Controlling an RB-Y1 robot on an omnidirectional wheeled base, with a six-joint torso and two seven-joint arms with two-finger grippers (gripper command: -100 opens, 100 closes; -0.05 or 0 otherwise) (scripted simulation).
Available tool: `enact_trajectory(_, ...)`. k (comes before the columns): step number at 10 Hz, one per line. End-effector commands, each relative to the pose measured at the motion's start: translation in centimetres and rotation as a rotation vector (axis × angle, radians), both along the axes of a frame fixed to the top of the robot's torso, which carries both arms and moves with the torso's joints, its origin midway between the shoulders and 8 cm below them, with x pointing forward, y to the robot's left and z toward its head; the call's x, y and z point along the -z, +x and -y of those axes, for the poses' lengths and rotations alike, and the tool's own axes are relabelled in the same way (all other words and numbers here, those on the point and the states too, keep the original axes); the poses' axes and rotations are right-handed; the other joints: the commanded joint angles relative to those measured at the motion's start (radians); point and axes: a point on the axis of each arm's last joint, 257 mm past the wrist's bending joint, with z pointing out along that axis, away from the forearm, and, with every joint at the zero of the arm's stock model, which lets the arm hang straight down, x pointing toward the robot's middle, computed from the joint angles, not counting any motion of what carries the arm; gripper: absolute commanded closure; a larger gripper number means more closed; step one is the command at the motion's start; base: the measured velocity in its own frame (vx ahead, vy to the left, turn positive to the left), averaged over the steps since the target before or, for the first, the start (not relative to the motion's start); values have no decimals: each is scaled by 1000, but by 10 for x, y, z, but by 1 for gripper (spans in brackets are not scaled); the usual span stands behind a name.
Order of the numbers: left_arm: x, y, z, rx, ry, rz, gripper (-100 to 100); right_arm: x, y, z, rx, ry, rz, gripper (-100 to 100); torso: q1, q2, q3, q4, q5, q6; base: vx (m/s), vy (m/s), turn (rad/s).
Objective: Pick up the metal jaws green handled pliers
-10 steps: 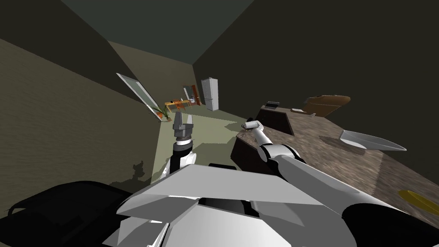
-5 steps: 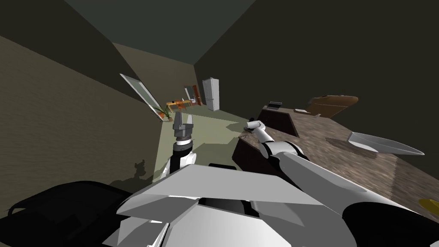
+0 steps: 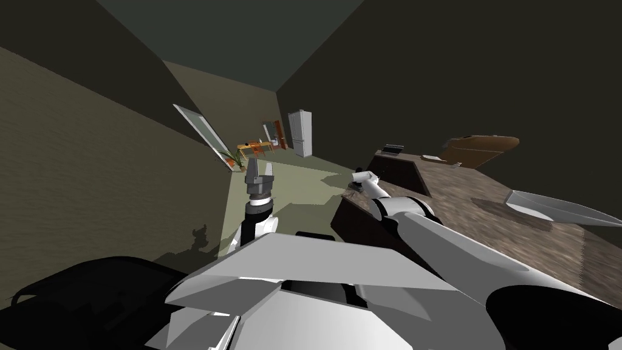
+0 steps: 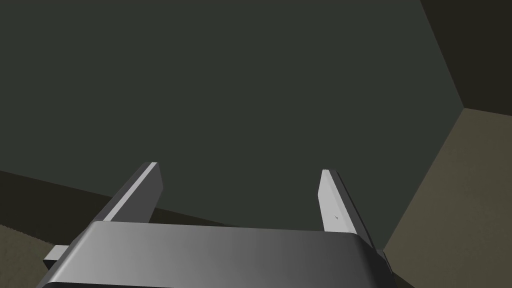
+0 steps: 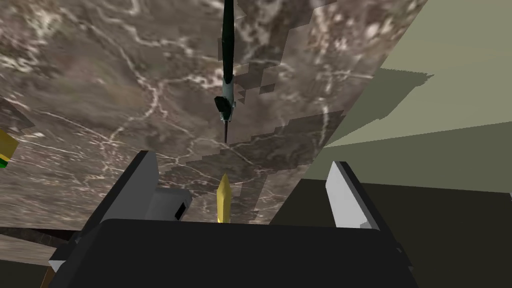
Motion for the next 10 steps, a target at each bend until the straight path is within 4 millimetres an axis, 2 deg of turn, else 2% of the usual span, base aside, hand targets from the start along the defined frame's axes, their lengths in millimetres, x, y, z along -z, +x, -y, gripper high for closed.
enact_trajectory(1, 0, 0, 0, 0, 0, 0, 0, 7, -17, 11, 21, -3, -58, -100, 0, 0, 0, 0, 0, 0, 30, 66, 33)
enact_trajectory(2, 0, 0, 0, 0, 0, 0, 0, 7, -17, 11, 21, -3, -58, -100, 1, 0, 0, 0, 0, 0, 21, 47, 8)
enact_trajectory(5, 0, 0, 0, 0, 0, 0, 0, 13, -37, 26, 53, -5, -130, -100, 0, 1, 0, 0, 0, 0, 17, 41, 20)
enact_trajectory(6, 0, 0, 0, 0, 0, 0, 0, 12, -33, 23, 47, -4, -115, -100, -1, 1, 0, 0, 0, 0, 7, 14, 0)
enact_trajectory(7, 0, 0, 0, 0, 0, 0, 0, 12, -34, 24, 48, -4, -119, 0, -2, 1, 1, 0, -1, 0, 0, 0, 0)
enact_trajectory(8, 0, 0, 0, 0, 0, 0, 0, 26, -39, 23, 52, -4, -119, -100, -3, 2, 1, 0, -1, 0, 18, -25, 27)
enact_trajectory(10, 0, 0, 0, 0, 0, 0, 0, 31, -41, 23, 53, -4, -119, -100, -7, 0, 0, 0, -2, 0, 29, -49, 20)
